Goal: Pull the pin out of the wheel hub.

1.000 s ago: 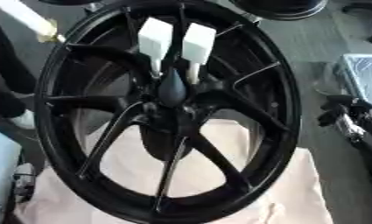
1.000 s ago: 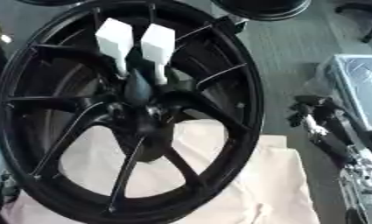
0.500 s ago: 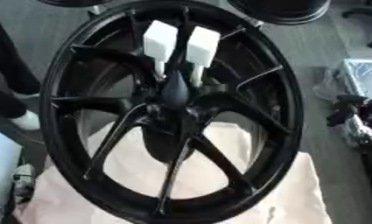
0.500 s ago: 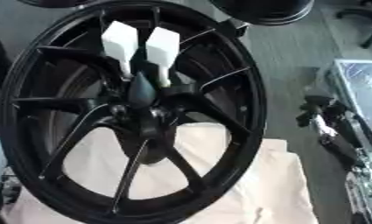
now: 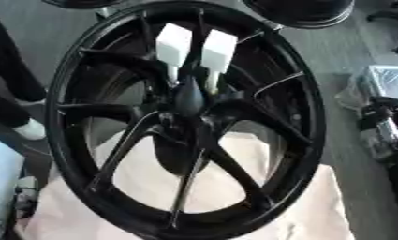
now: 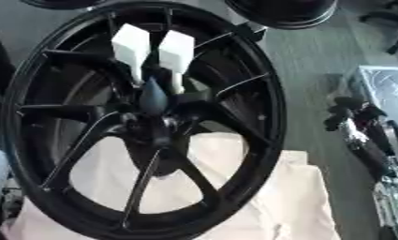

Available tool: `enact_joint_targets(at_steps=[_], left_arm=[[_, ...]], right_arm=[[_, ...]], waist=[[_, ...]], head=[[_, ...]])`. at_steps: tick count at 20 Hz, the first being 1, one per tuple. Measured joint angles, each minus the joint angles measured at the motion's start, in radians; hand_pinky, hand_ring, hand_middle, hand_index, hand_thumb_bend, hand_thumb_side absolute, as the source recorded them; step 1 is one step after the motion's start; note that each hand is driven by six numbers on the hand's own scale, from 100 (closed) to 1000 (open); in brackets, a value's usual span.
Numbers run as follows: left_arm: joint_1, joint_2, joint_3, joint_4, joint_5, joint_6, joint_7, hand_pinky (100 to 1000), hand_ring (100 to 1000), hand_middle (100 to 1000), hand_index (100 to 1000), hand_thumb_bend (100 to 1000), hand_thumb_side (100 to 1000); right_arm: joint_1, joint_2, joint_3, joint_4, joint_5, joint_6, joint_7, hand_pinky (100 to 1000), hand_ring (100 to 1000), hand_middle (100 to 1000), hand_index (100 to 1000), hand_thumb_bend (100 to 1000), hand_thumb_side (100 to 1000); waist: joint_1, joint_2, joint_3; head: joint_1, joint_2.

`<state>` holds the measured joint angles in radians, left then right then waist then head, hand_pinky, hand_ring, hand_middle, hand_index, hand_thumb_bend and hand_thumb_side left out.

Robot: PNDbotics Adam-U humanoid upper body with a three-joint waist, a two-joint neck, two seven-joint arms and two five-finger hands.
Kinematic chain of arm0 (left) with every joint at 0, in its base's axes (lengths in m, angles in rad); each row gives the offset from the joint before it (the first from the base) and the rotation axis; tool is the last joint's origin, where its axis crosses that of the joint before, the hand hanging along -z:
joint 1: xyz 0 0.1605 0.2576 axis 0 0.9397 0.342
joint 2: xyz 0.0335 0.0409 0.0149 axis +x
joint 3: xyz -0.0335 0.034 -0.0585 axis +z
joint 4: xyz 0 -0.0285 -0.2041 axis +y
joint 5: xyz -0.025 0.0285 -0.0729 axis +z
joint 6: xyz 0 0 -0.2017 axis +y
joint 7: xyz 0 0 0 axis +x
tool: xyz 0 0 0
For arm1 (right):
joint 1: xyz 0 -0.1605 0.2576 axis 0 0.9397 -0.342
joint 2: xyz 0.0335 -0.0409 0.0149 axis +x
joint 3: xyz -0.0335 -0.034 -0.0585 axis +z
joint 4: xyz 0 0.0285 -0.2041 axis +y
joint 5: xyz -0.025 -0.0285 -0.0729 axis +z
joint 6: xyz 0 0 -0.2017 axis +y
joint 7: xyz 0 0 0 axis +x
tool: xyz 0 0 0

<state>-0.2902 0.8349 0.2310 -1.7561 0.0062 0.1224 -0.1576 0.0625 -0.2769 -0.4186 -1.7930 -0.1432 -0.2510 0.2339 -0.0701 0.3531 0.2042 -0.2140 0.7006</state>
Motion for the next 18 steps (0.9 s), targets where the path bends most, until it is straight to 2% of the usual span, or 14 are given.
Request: enact_joint_targets(at_steps=[3,5,6,7,8,10,14,17,18], left_arm=[[0.001,-0.008,0.007,0.028,-0.076,-0.005,-0.019,977,825,772,963,100,838],[0.001,-0.009,0.008,0.038,-0.101,-0.004,-0.022,962,812,758,944,100,750],[0.000,-0.010,0.009,0.039,-0.105,-0.002,-0.019,962,812,758,944,100,750],[0.000,-0.011,0.010,0.040,-0.102,0.002,-0.011,941,794,742,921,100,666],[-0.001,-0.015,0.011,0.040,-0.088,0.008,0.004,883,736,681,866,100,662],[-0.010,-0.030,0.011,0.036,0.003,0.017,0.051,856,702,646,845,100,663],[-0.026,-0.064,-0.009,0.021,0.306,-0.004,0.118,830,673,627,834,100,722],[-0.028,-0.100,-0.032,0.008,0.495,-0.044,0.105,843,685,642,849,104,768],[-0.028,-0.117,-0.041,0.005,0.541,-0.056,0.092,852,692,651,857,132,782]], right_arm=[[0.000,0.000,0.000,0.000,-0.002,0.000,0.000,558,569,609,756,100,470],[0.000,0.000,0.000,0.000,-0.002,0.000,0.000,558,569,609,756,100,470],[0.000,0.000,0.000,0.000,-0.002,0.000,0.000,558,569,609,756,100,470],[0.000,0.000,0.000,0.000,-0.002,0.000,0.000,558,569,609,756,100,470],[0.000,0.000,0.000,0.000,-0.002,0.000,0.000,559,569,609,756,100,470],[0.000,0.000,0.000,0.000,-0.002,0.000,0.000,558,568,609,756,100,470],[-0.002,0.000,0.000,0.000,-0.005,0.000,0.000,558,567,609,755,100,470],[-0.010,0.000,0.000,0.000,-0.014,0.000,0.000,558,567,609,755,100,470],[-0.010,0.000,0.001,0.000,-0.017,0.000,0.000,558,567,609,755,100,470]], waist=[[0.000,0.000,0.000],[0.000,0.000,0.000],[0.000,0.000,0.000],[0.000,0.000,0.000],[-0.001,0.000,0.000],[-0.001,0.000,0.000],[-0.001,0.000,-0.006],[-0.001,0.000,-0.011],[-0.002,-0.001,-0.013]], head=[[-0.003,0.000],[-0.004,0.000],[-0.004,0.000],[-0.004,0.000],[-0.004,0.000],[-0.004,0.000],[-0.002,0.000],[0.002,0.000],[0.004,0.000]])
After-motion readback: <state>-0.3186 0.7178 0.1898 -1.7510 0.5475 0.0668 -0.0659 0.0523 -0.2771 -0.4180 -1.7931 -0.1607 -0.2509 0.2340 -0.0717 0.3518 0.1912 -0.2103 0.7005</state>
